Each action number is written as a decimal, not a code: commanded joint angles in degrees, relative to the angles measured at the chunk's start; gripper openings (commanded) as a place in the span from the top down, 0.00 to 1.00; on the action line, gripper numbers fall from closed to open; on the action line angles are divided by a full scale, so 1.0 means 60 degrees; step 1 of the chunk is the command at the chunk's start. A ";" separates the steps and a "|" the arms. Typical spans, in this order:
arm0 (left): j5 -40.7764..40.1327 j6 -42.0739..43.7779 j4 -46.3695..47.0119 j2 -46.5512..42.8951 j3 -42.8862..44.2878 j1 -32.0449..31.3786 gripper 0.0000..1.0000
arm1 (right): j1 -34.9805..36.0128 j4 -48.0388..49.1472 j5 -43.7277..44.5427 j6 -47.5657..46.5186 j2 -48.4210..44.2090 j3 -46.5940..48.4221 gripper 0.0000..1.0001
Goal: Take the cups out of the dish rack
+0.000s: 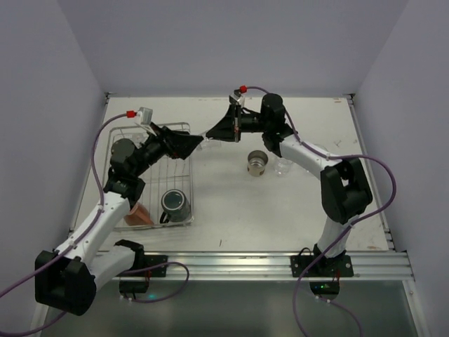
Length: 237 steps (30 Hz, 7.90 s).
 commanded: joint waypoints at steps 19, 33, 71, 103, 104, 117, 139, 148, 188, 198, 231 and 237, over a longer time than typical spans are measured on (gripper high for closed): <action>-0.8704 0.1878 -0.9176 0.1771 0.4236 0.1662 0.00 | -0.2203 -1.0509 0.8073 -0.8770 0.0697 0.3624 1.00; -0.9087 0.2112 -0.9483 0.3248 0.5334 0.2160 0.00 | -0.2116 -1.1741 1.2105 -0.9418 0.2368 0.4006 1.00; -0.8236 0.2728 -1.0025 0.7966 0.7473 0.2878 0.04 | -0.1866 -1.1903 1.2209 -0.9418 0.0964 0.3128 0.50; -0.2777 0.2451 -0.7773 0.2198 0.5499 0.2878 1.00 | -0.1515 -1.0849 0.6426 -0.8729 -0.1909 0.2395 0.42; -0.2366 0.2319 -0.6928 0.1993 0.5162 0.2863 1.00 | -0.1515 -1.0674 0.6017 -0.8512 -0.1953 0.2366 0.43; 0.2735 -0.2441 0.3228 0.0644 0.0033 0.2659 1.00 | -0.1281 -0.3343 0.0111 -0.3401 -0.1969 0.0053 0.44; 0.2208 -0.1535 0.3217 0.0716 -0.0071 0.0724 1.00 | -0.0079 0.1764 -0.0227 0.1158 -0.0767 -0.0125 0.47; 0.2179 -0.1696 0.3494 0.0965 -0.0173 0.0549 1.00 | 0.0169 0.2922 -0.0404 0.2228 -0.0372 0.0270 0.53; -0.7138 0.2201 -0.9759 0.0482 0.3870 0.0534 0.00 | -0.1193 -1.0949 0.8046 -0.8727 0.0227 0.3874 1.00; -0.7005 0.2040 -1.0860 0.0424 0.3402 -0.0080 0.01 | -0.0578 -1.1814 1.0669 -0.9359 0.1927 0.4782 1.00; -0.7240 0.1117 -1.3907 0.0893 0.2962 -0.2366 0.00 | -0.0372 -1.2825 1.2487 -0.9901 0.3950 0.5969 0.76; -0.6830 0.1219 -1.4185 0.0746 0.2947 -0.2483 0.00 | -0.0343 -1.2723 1.2341 -0.9857 0.3716 0.5794 0.48</action>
